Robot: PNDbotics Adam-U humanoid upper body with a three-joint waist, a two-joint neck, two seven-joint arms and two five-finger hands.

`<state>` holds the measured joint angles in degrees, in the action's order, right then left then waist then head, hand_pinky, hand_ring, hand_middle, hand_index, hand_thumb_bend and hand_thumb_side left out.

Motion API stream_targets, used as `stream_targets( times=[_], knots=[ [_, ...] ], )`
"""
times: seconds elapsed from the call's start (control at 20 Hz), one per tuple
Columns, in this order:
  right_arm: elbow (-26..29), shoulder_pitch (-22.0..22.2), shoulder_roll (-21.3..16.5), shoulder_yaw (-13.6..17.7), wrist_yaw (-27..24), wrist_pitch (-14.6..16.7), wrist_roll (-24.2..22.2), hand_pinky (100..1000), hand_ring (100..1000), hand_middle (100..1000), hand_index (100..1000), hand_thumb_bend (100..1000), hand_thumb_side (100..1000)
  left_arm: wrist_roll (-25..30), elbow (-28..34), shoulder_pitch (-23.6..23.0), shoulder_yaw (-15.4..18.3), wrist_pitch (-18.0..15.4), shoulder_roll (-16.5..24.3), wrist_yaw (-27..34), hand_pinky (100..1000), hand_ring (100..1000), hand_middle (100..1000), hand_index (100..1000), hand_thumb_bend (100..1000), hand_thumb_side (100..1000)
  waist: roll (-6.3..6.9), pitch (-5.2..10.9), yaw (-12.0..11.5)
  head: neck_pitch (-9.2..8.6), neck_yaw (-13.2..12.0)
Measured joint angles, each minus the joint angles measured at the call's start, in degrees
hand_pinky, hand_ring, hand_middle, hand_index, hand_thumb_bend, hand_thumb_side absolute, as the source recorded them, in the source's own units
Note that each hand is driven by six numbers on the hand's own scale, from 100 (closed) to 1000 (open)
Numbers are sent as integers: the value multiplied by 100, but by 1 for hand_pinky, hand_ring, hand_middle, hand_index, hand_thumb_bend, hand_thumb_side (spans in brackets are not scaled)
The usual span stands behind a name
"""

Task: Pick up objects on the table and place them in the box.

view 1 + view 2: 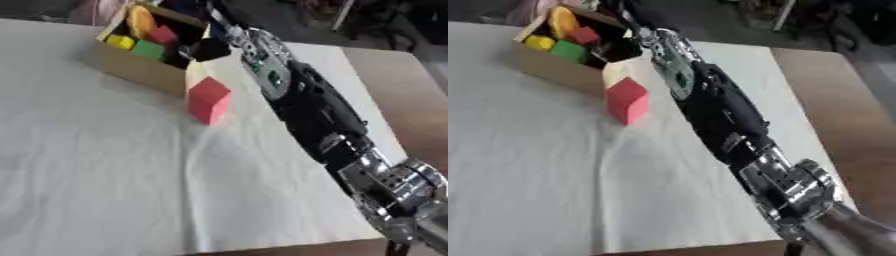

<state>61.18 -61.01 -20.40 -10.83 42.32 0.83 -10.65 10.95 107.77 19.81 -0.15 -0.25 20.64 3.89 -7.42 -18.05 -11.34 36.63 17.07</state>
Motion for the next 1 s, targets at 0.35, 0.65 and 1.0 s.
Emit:
stream_targets(
  times=[0.35,0.65,1.0],
  knots=[
    [1038,536,-382,-203,-152,-249,-979,855,820,902,980,439,506,-16,0,-24,35,16,0,-42,813,602,636,818,505,496,0,-10,89,-2,-80],
    [984,659,-408,-272,147,-337,-1563,861,856,929,992,456,514,-24,0,-51,39,24,0,-71,814,602,636,818,502,497,0,-10,101,-20,-86],
    [442,636,-304,-263,630,-271,-1873,863,872,932,993,469,518,-25,0,-62,41,26,0,-86,815,603,636,819,498,499,0,-10,74,-41,-88]
  ],
)
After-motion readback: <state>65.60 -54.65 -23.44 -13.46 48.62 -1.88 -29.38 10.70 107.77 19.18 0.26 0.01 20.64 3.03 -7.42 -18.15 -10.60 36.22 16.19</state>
